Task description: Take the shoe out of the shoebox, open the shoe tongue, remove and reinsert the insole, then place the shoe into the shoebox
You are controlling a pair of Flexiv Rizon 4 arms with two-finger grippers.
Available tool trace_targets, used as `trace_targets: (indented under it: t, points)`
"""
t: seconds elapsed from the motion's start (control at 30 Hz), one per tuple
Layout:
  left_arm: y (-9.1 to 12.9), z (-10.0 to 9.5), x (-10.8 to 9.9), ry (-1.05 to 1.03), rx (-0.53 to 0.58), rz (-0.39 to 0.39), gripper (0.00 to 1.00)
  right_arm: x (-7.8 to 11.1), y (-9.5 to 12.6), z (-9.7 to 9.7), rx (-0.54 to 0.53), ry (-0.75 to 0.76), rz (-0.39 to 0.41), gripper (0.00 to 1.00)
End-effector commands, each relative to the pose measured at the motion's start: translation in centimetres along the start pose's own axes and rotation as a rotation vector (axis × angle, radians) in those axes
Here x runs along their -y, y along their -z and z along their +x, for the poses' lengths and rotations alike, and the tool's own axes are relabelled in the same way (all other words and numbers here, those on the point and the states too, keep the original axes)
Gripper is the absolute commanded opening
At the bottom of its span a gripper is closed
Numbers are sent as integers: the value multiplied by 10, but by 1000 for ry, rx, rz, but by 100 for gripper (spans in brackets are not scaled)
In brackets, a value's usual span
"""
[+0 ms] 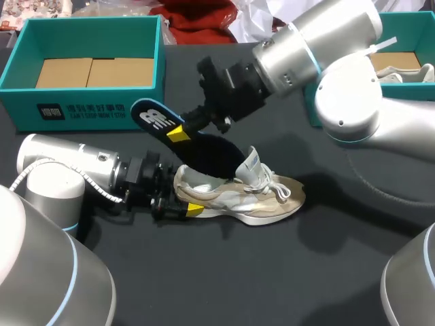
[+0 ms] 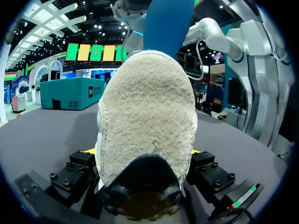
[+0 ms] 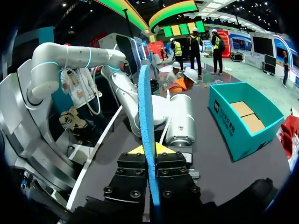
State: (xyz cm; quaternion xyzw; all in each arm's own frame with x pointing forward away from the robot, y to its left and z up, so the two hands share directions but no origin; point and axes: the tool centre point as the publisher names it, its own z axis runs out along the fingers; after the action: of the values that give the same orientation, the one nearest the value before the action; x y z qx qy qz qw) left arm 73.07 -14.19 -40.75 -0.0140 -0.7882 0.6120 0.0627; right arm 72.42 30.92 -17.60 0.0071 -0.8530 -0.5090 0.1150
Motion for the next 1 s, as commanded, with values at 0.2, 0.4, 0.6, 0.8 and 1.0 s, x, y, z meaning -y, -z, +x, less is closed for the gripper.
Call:
trace_targets:
  t: [0.2,0.4,0.6,0.8,1.0]
  points:
    - [0,1,-3,0,2,-1,0,-58,63,24,24,110,-319,0]
    - [0,1,-3,0,2,-1,0,-58,63,24,24,110,-319,0]
    - [0,1,-3,0,2,-1,0,-62,73,26,58,78,-315,0]
    - [0,1,-3,0,2,-1,0,-87,142,47,77,-61,-446,0]
    - [0,1,-3,0,2,-1,0,-90,162,57,82,-126,-472,0]
